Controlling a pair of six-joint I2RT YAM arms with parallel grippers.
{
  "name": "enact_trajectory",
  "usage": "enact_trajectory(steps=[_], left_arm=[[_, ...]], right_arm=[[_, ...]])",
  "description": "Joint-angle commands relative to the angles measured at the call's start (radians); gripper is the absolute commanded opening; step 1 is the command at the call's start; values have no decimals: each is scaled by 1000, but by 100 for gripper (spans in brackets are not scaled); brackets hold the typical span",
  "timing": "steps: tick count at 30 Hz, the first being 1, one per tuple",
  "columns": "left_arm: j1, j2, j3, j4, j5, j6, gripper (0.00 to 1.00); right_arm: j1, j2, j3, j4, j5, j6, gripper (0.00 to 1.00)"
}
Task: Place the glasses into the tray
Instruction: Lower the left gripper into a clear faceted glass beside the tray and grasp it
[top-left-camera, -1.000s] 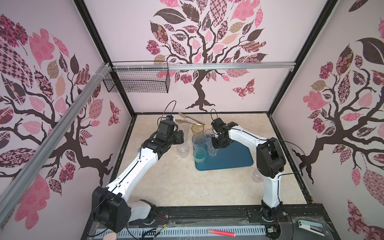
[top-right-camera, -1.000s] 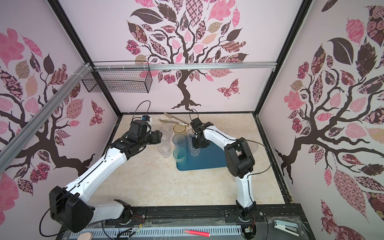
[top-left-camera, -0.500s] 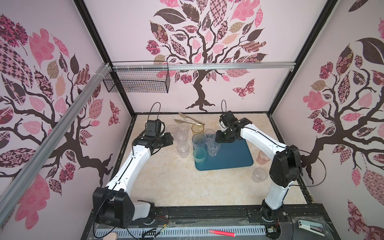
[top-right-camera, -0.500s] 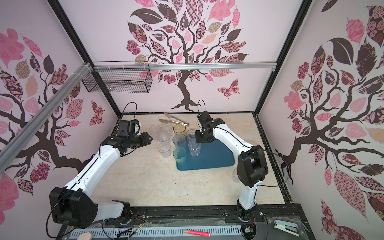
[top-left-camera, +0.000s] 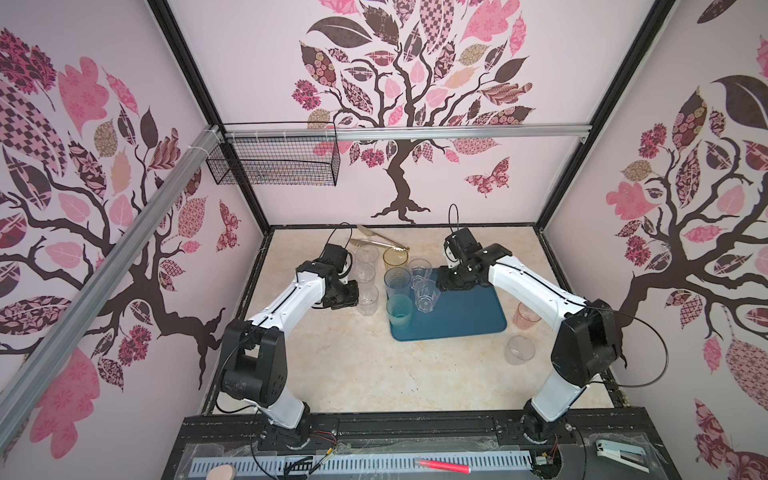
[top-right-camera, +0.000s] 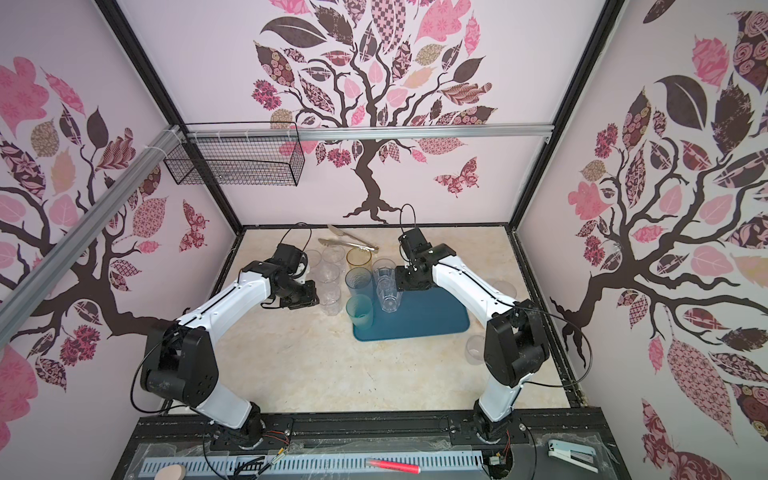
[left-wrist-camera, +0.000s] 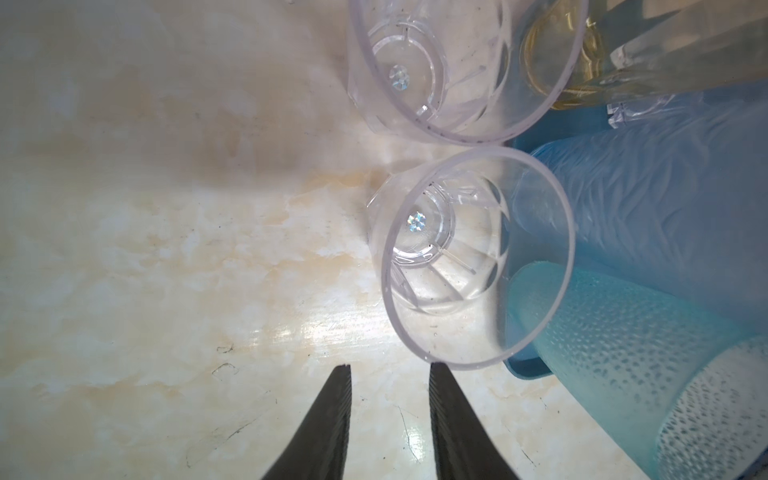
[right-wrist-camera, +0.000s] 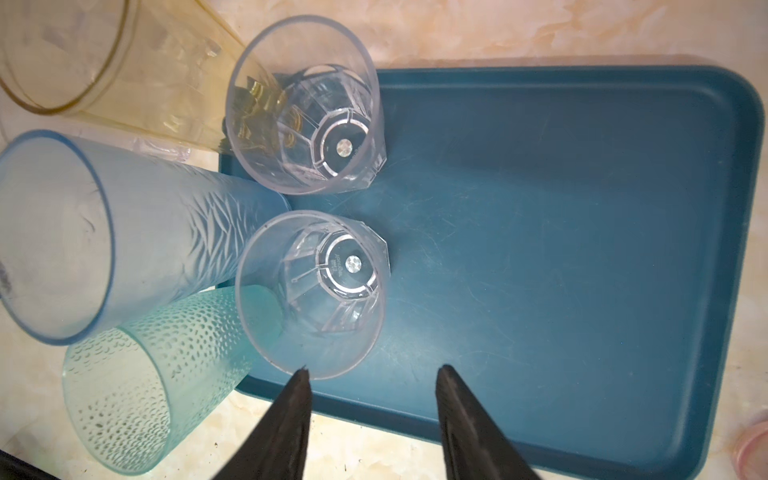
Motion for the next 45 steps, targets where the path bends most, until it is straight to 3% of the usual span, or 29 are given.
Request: enact_trajectory(steps=[1, 22, 32, 35, 38, 45], left_arm=[[2, 0, 51, -16, -59, 30, 36], [-35, 124, 130, 46, -114, 16, 30], [-38, 168, 127, 33, -150, 38, 17], [-39, 179, 131, 32, -153, 41, 8], [-39, 160, 147, -3, -152, 36, 0], [-37, -29, 132, -148, -146, 47, 0]], right_arm=[[1, -36, -5, 10, 7, -7, 52], [2, -40, -48, 38, 6, 4, 52], [1, -43, -56, 47, 6, 11, 52], [0, -44, -56, 47, 5, 15, 53], [1, -53, -52, 44, 10, 20, 52], [1, -76, -19, 51, 35, 34, 52]])
